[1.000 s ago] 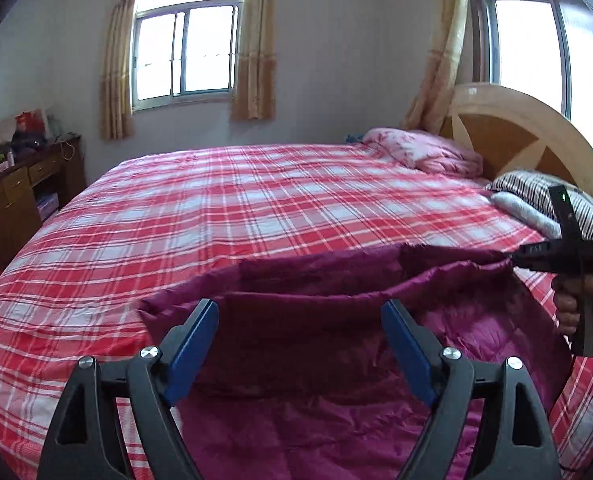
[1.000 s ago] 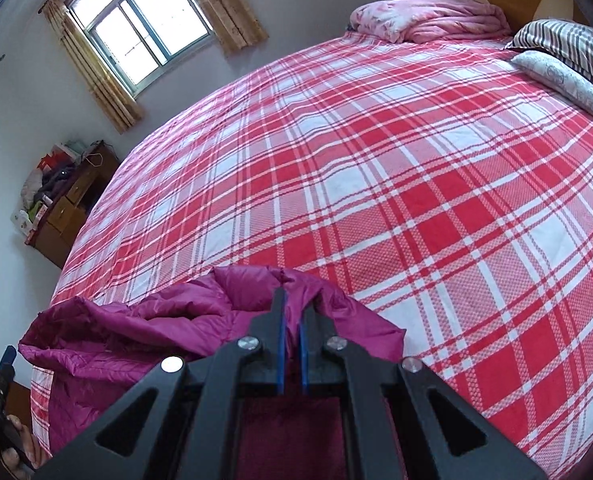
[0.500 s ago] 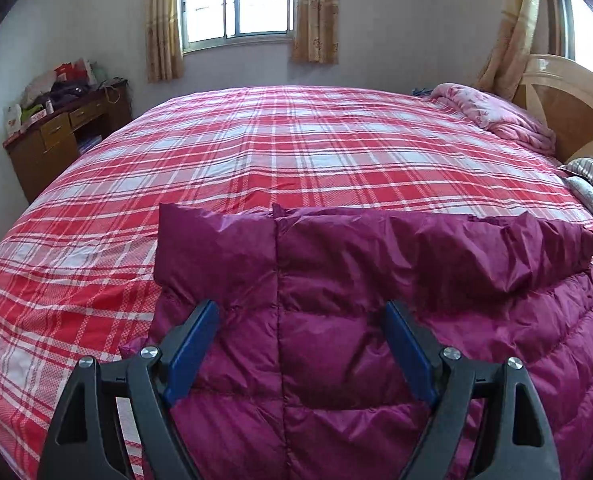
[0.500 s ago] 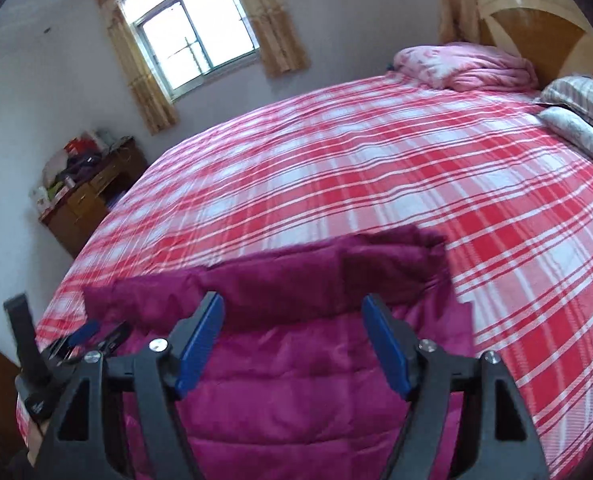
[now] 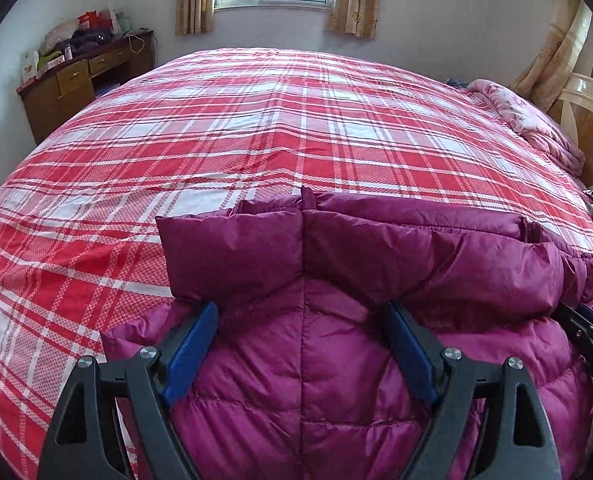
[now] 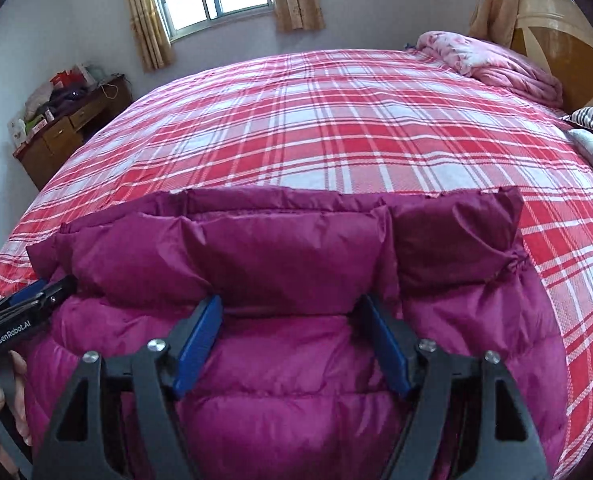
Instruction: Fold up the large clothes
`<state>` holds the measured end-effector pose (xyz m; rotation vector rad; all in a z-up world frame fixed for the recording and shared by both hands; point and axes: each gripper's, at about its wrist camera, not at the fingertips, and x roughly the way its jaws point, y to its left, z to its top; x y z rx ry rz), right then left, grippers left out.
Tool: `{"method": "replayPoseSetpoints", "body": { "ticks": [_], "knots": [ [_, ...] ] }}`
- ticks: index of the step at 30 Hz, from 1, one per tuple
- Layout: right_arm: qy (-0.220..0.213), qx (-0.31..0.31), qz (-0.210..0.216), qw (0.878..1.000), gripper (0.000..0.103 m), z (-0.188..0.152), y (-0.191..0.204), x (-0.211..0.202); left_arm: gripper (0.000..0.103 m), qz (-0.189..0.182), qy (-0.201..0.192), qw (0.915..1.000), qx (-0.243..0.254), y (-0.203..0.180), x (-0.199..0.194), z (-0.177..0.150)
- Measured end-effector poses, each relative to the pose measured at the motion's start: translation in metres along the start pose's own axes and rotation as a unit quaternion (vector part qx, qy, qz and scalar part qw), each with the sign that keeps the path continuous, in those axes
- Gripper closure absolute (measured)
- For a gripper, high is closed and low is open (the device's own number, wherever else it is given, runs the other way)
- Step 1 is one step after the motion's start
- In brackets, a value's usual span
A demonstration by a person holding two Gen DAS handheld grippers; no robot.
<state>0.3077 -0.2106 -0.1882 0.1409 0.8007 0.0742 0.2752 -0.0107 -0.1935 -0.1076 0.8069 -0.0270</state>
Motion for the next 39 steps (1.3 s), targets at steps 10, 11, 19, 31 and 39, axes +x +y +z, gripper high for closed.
{"method": "replayPoseSetpoints", "body": {
  "ticks": [10,11,19,31,39],
  "knots": [
    [0.0,0.024,0.01,1.0,0.027,-0.005,-0.007,0.003,0.015,0.006,0.002,0.9999,0.013,-0.009,0.008,0.0],
    [0.001,0.024,0.009,1.0,0.027,-0.005,-0.007,0.004,0.014,0.008,0.002,0.9999,0.014,-0.009,0.009,0.0],
    [0.015,0.02,0.002,1.0,0.026,-0.006,-0.006,0.012,0.014,0.005,-0.026,0.9989,0.037,-0.025,-0.021,-0.009],
    [0.02,0.016,-0.006,1.0,0.026,-0.007,-0.004,0.015,0.008,0.023,-0.002,0.9986,0.048,-0.03,0.005,-0.013],
    [0.023,0.011,-0.013,1.0,0.025,-0.007,-0.003,0.017,0.006,0.027,0.006,0.9983,0.051,-0.031,0.01,-0.014]
  ]
}}
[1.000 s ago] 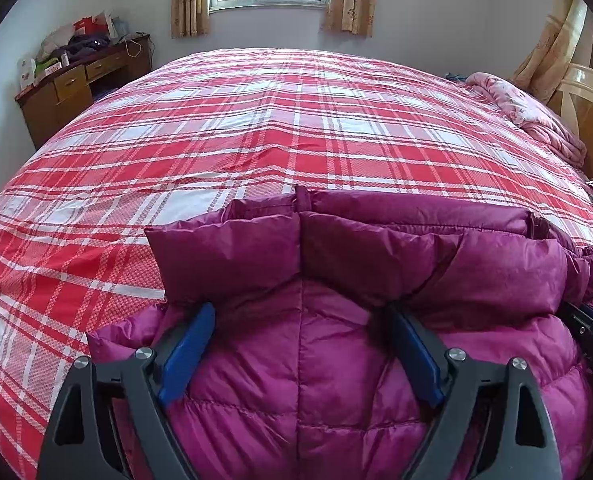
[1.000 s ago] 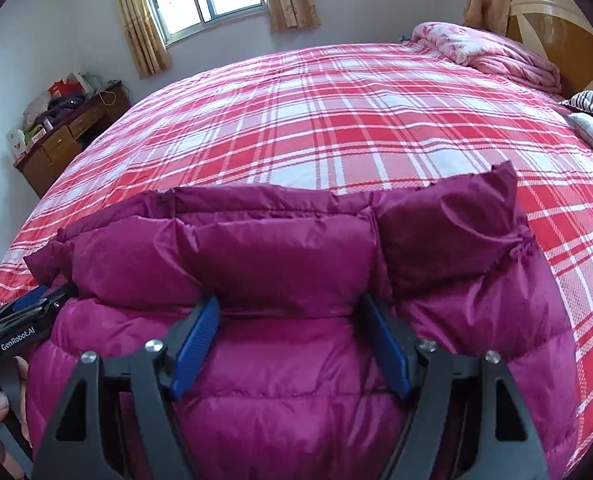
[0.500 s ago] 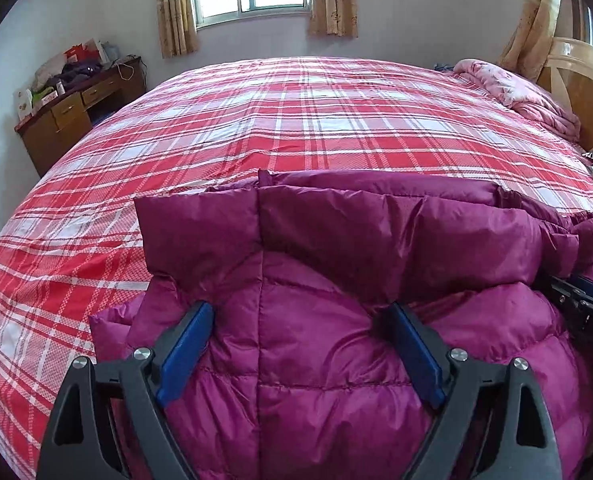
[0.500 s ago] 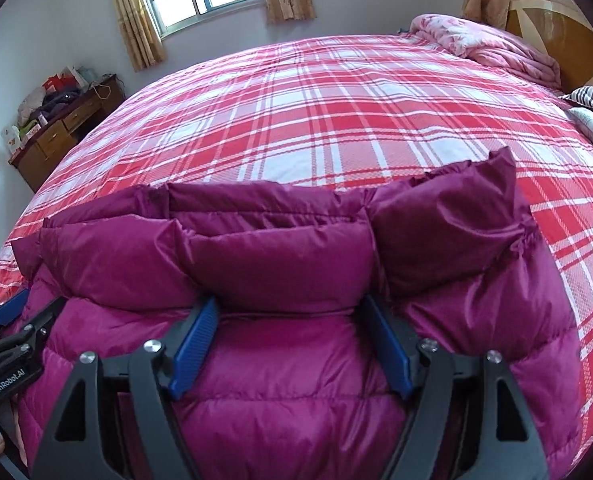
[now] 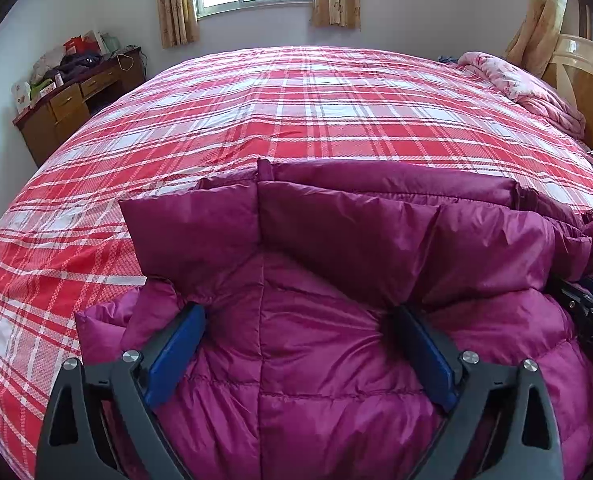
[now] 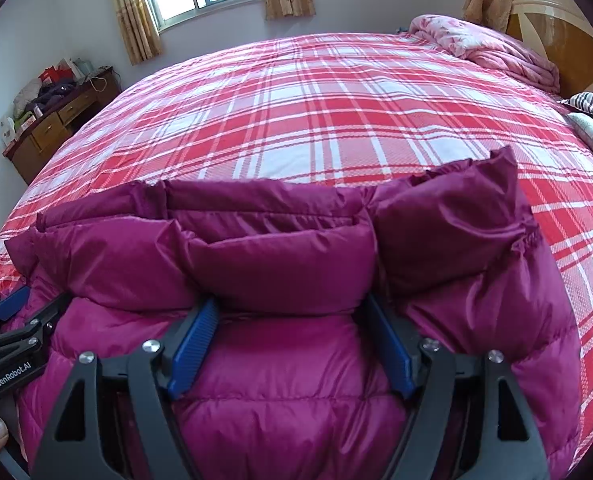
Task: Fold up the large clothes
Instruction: 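Press the folded jacket flat with both open tools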
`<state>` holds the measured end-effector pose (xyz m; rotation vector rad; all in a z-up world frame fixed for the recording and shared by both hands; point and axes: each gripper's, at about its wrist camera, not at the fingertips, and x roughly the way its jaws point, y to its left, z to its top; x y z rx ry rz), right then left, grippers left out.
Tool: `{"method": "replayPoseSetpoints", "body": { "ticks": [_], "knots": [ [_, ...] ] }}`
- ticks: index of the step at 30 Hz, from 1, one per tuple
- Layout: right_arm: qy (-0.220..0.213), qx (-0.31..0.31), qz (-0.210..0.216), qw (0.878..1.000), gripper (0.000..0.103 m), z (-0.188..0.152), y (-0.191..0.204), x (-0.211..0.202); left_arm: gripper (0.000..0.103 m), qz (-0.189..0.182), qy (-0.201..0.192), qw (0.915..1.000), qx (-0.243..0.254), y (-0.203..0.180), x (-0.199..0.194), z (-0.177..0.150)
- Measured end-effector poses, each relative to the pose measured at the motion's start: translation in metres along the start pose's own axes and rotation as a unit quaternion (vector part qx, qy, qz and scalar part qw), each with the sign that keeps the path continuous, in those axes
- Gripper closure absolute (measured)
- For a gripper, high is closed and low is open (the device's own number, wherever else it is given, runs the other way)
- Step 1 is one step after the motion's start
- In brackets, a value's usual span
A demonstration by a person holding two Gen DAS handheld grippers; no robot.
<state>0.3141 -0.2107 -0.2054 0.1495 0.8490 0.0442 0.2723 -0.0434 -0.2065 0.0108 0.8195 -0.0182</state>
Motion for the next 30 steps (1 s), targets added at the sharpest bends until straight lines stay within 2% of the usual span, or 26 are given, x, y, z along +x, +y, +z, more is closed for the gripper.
{"method": "replayPoseSetpoints", "body": {
  "ticks": [30],
  "knots": [
    [0.017,-0.03,-0.036,0.999,0.02,0.001,0.011,0.01,0.002,0.018,0.008,0.9998,0.009,-0.005,0.008,0.0]
  ]
}}
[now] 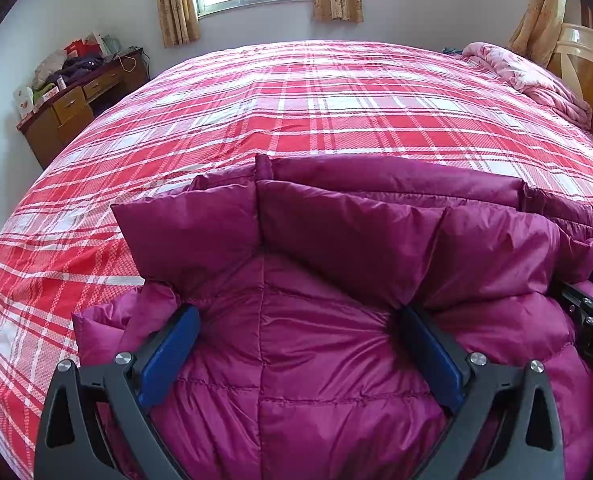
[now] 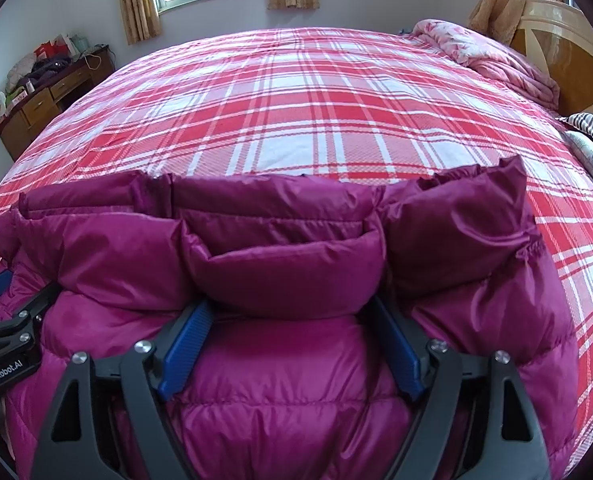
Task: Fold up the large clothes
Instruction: 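Press the folded jacket flat with both open tools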
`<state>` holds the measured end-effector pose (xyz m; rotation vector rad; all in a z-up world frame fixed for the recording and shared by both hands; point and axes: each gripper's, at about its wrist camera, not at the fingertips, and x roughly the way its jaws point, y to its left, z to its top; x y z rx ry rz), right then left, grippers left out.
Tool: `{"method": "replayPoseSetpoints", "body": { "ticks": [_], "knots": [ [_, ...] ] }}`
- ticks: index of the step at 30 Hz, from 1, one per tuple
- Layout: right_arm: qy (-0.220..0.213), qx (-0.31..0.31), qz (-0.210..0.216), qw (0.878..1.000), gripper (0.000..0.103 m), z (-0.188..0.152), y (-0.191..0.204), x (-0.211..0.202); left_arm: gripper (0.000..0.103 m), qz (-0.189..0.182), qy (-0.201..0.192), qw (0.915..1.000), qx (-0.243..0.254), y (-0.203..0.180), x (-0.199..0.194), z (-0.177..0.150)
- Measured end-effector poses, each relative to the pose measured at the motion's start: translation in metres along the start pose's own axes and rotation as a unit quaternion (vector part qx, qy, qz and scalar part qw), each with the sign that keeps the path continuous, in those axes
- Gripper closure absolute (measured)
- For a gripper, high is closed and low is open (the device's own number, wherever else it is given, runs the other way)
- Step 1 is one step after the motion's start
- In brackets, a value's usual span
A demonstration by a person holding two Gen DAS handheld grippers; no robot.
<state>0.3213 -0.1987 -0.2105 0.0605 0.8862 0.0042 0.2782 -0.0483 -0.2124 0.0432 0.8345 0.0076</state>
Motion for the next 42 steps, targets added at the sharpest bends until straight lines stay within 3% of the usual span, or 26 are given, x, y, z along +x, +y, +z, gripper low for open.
{"method": "replayPoseSetpoints", "body": {
  "ticks": [23,30,33,36,42],
  "knots": [
    [0.0,-0.005,-0.007,1.0,0.019,0.0,0.001,0.0,0.001,0.013,-0.003,0.9999,0.006,-0.004,0.001,0.0],
    [-0.016,0.022,0.023,0.999,0.018,-0.007,-0.005,-0.03,0.001,0.017,-0.006,0.9998,0.008,-0.005,0.0,-0.001],
    [-0.027,0.001,0.04,0.999,0.011,-0.019,0.01,-0.042,0.001,0.017,-0.007,0.9998,0.009,-0.005,0.0,-0.001],
    [-0.035,-0.035,0.012,0.999,0.01,-0.032,0.026,-0.041,0.001,0.018,-0.008,0.9998,0.01,-0.005,-0.001,-0.001],
    [-0.02,-0.047,-0.012,0.999,0.005,-0.034,0.029,-0.026,0.001,0.018,-0.008,0.9998,0.009,-0.005,-0.001,-0.002]
  ]
}}
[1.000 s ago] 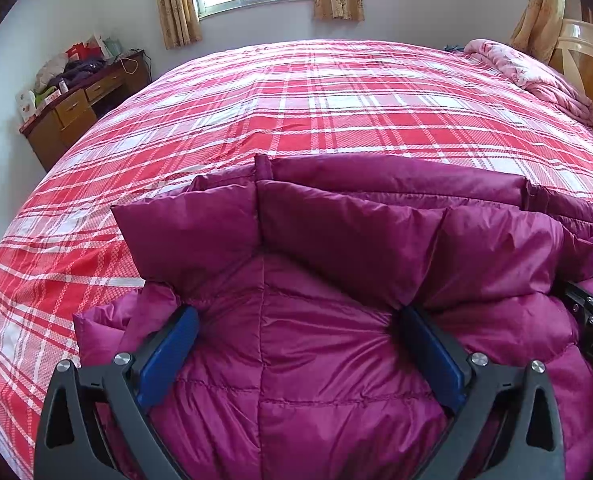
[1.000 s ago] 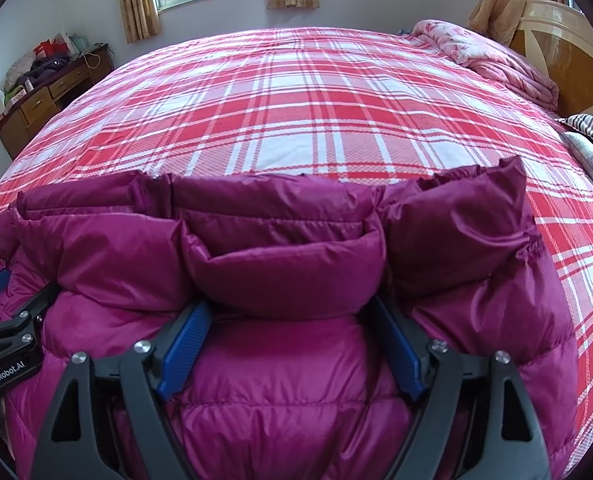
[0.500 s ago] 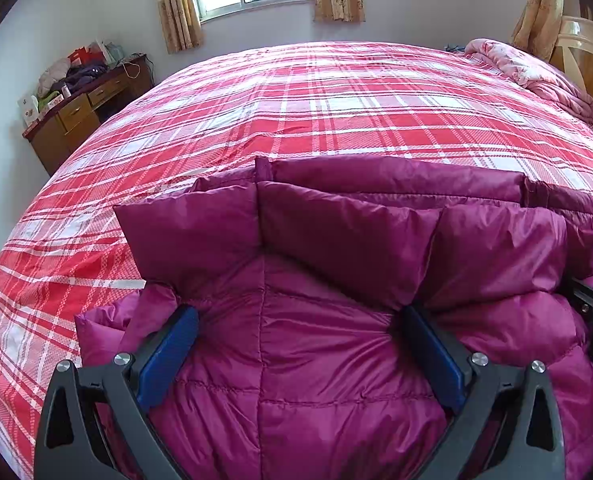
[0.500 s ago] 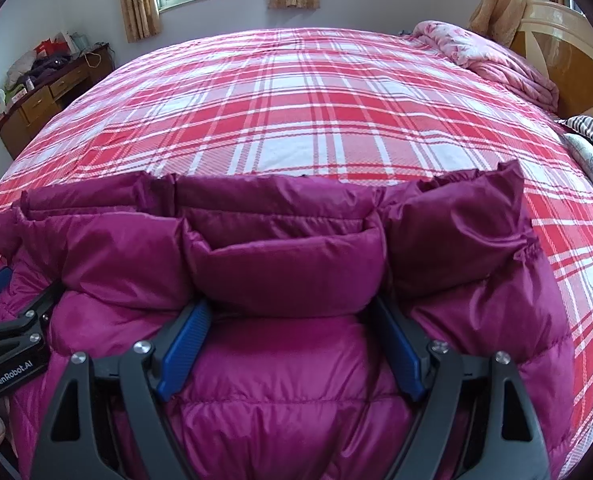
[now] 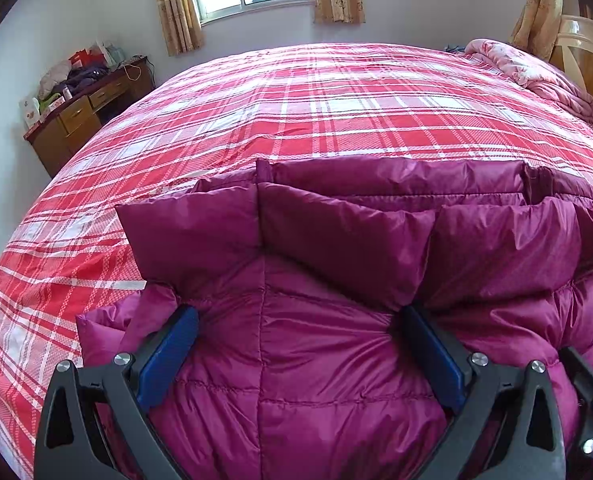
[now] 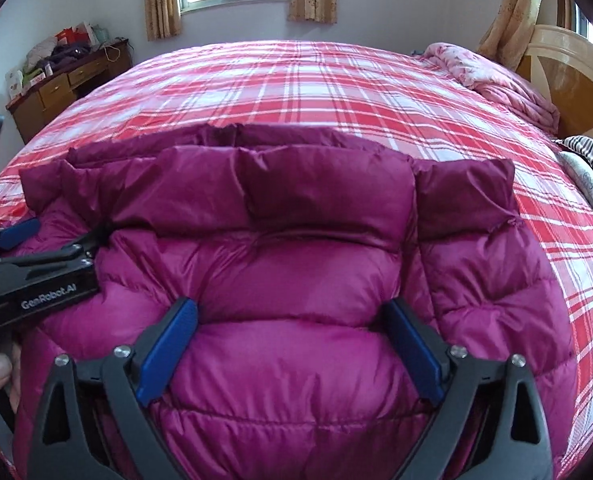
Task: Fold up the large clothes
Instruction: 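Press the folded jacket flat with both open tools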
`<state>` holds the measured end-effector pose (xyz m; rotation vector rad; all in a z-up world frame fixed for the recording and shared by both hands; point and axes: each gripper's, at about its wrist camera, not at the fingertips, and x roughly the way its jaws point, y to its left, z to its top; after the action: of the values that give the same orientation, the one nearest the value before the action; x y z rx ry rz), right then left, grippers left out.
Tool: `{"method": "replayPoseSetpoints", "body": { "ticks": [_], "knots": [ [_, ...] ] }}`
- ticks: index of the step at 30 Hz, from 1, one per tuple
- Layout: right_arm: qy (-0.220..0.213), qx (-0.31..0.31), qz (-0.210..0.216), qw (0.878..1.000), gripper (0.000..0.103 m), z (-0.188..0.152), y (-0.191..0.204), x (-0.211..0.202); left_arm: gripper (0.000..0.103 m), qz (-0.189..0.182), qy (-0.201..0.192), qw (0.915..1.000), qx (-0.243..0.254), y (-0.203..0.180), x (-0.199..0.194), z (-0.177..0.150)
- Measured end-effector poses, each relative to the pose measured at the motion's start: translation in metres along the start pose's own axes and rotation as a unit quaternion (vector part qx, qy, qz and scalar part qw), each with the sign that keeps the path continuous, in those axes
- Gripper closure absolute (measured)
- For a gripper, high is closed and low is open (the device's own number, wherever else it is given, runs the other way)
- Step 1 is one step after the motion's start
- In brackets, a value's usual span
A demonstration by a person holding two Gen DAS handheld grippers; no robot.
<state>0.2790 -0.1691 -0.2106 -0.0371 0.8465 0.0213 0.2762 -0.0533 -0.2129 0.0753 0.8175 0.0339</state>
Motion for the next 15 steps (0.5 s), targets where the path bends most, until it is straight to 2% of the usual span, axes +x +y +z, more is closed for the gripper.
{"method": "replayPoseSetpoints", "body": {
  "ticks": [5,8,10,13,15],
  "knots": [
    [0.004,-0.001,-0.008,1.0,0.003,0.0,-0.001,0.004,0.001,-0.001,0.0,1.0,-0.001,0.0,-0.001,0.0],
    [0.002,0.002,-0.004,1.0,0.003,-0.002,-0.002,0.002,0.001,-0.024,0.004,0.9996,-0.014,0.01,-0.008,0.0],
    [0.0,0.001,-0.004,1.0,0.003,-0.003,-0.003,0.002,0.001,-0.04,0.004,0.9989,-0.023,0.022,-0.025,-0.005],
    [-0.001,0.004,0.004,1.0,0.002,-0.003,-0.005,0.001,0.001,-0.05,-0.028,0.9978,-0.033,0.051,-0.064,-0.021],
    [-0.005,0.006,0.016,1.0,0.002,-0.004,-0.007,-0.006,0.001,-0.042,-0.042,0.9972,-0.046,0.077,-0.086,-0.04]
  ]
}}
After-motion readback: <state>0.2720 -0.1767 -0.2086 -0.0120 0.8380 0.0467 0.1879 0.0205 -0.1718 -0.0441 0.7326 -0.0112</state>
